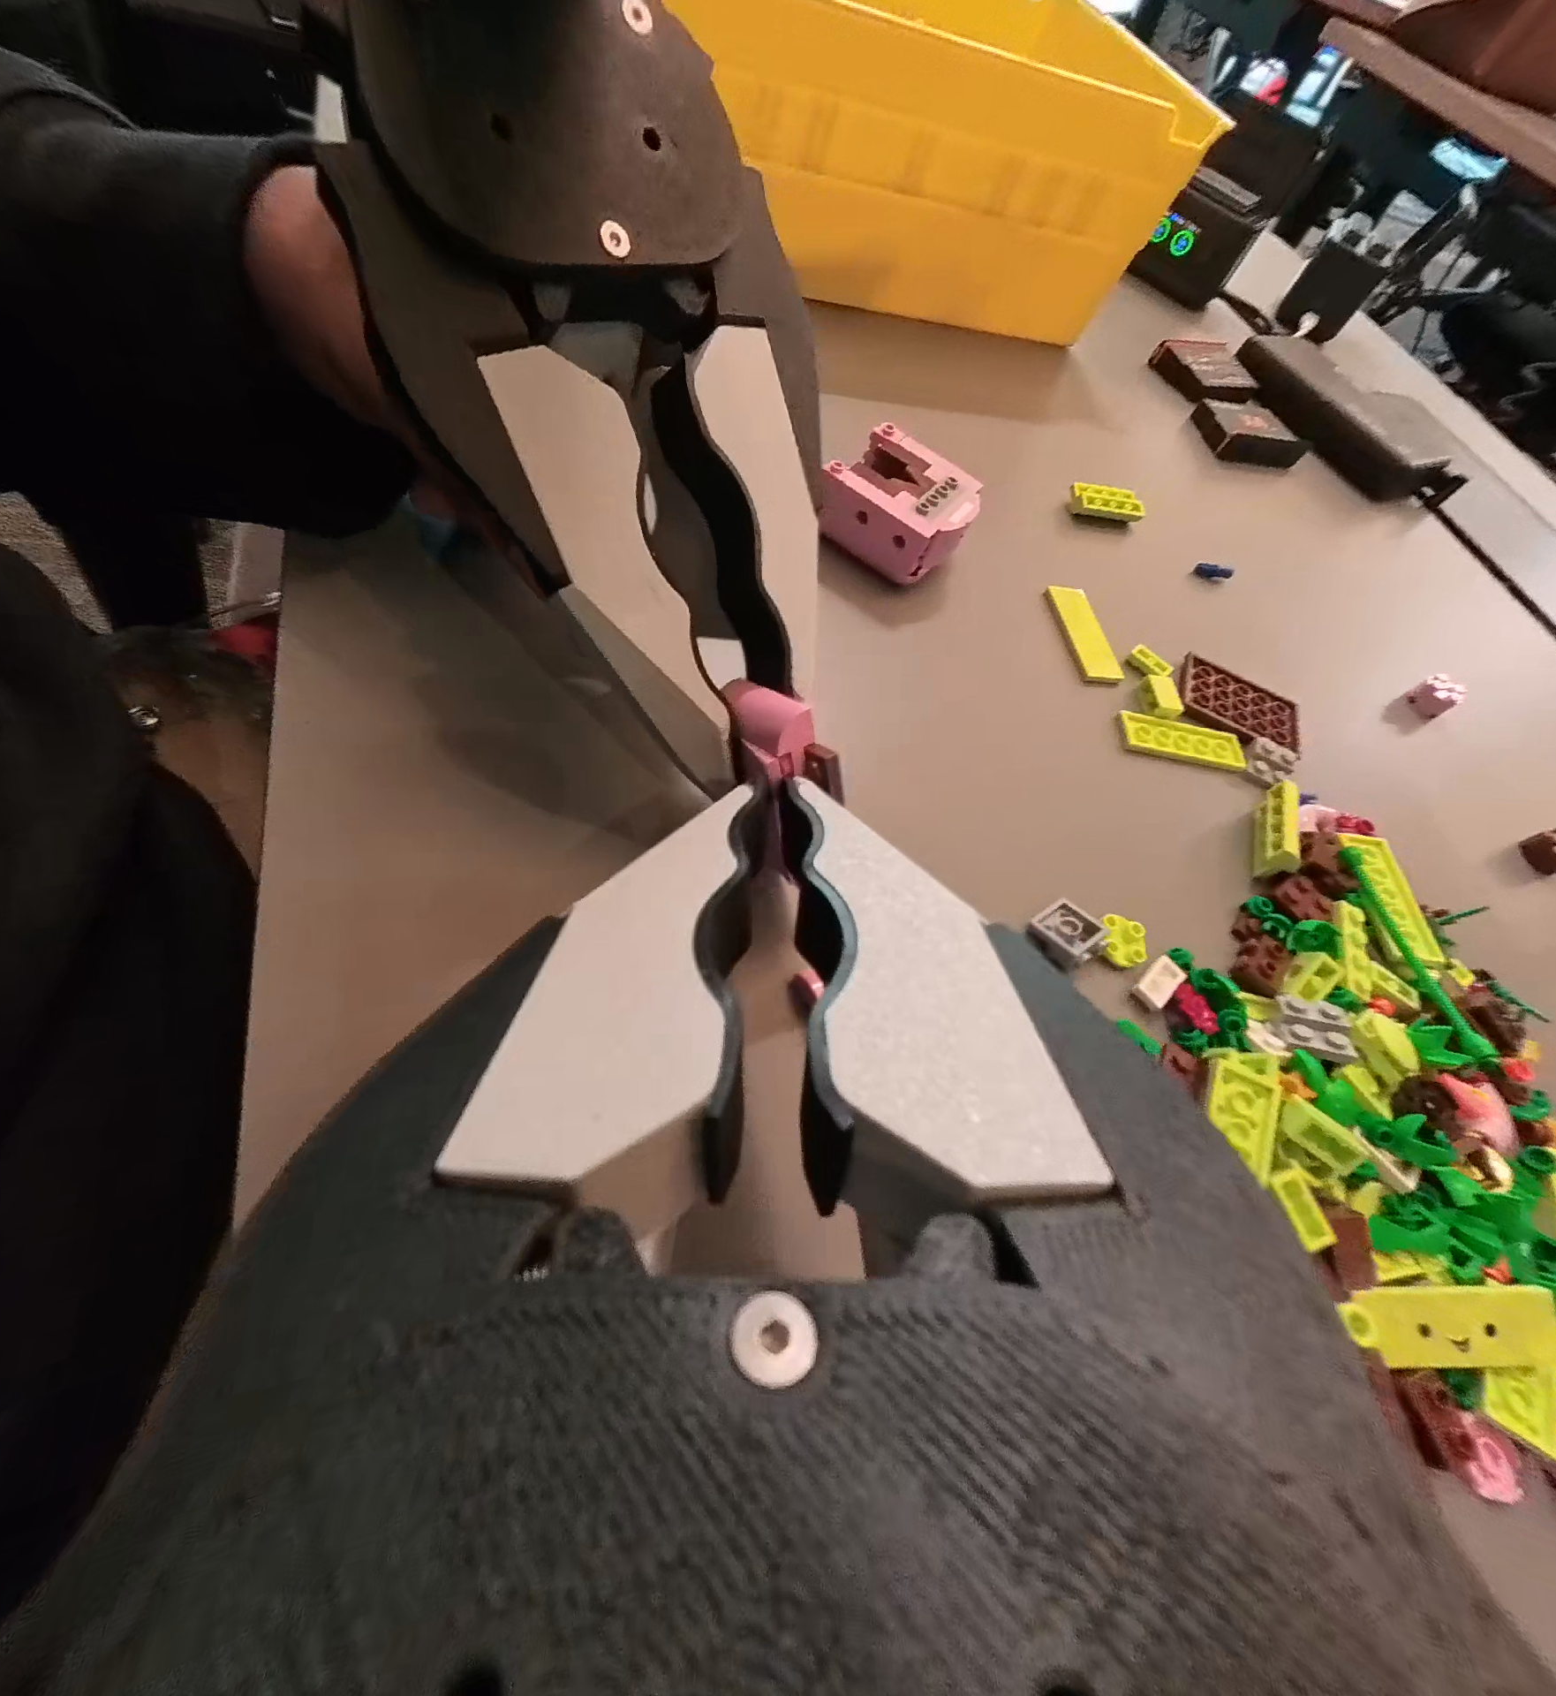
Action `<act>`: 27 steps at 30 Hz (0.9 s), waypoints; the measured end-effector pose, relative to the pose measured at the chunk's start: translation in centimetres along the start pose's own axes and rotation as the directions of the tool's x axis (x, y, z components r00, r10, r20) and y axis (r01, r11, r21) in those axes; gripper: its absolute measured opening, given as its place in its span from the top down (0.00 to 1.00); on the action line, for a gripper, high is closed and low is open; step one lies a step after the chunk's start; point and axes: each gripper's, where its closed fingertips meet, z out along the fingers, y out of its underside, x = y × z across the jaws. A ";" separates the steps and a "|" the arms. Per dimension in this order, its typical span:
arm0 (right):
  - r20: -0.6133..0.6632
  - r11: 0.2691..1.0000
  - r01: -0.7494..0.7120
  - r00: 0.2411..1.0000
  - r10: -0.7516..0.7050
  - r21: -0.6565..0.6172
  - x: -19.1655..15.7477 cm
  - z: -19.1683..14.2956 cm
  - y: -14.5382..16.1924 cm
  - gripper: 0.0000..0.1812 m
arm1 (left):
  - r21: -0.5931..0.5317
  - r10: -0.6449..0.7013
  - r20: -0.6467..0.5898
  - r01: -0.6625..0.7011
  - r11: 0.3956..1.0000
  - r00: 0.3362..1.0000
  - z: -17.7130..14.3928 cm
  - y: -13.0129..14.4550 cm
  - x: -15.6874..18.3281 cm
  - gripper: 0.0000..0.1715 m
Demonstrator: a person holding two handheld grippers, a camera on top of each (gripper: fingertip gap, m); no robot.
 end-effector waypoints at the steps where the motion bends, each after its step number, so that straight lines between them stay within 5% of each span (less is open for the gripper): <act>1: 0.018 1.000 0.002 1.000 -0.002 -0.001 -0.2 -0.1 0.1 1.00 | -0.001 0.000 -0.005 0.000 1.000 1.000 0.0 0.0 0.0 0.96; 4: 0.128 0.999 0.002 0.992 0.003 -0.033 -1.9 0.0 0.5 1.00 | 0.000 0.002 0.030 -0.002 1.000 1.000 -0.1 0.1 -0.7 0.96; 10: 0.046 0.999 -0.028 0.998 0.030 -0.040 0.1 -0.9 1.3 1.00 | 0.004 -0.035 -0.015 0.035 0.999 0.999 -0.3 0.2 -0.5 0.96; 14: -0.104 0.968 -0.245 0.963 0.249 0.046 4.2 -2.6 1.2 1.00 | 0.044 -0.114 -0.062 0.117 0.992 0.992 -0.7 -0.3 -0.9 0.96; 19: -0.232 0.860 -0.505 0.848 0.477 -0.076 6.7 -2.6 5.1 1.00 | 0.048 -0.161 -0.082 0.165 0.985 0.984 -0.8 -0.3 -1.2 0.96; 23: -0.306 0.838 -0.546 0.799 0.517 -0.011 8.3 -3.5 5.3 0.97 | 0.042 -0.171 -0.102 0.176 0.984 0.980 -0.7 -0.3 -1.1 0.96; 27: -0.219 0.890 -0.434 0.863 0.455 0.136 7.4 -3.8 1.6 0.86 | 0.030 -0.162 -0.125 0.167 0.985 0.979 -0.7 -0.2 -0.7 0.96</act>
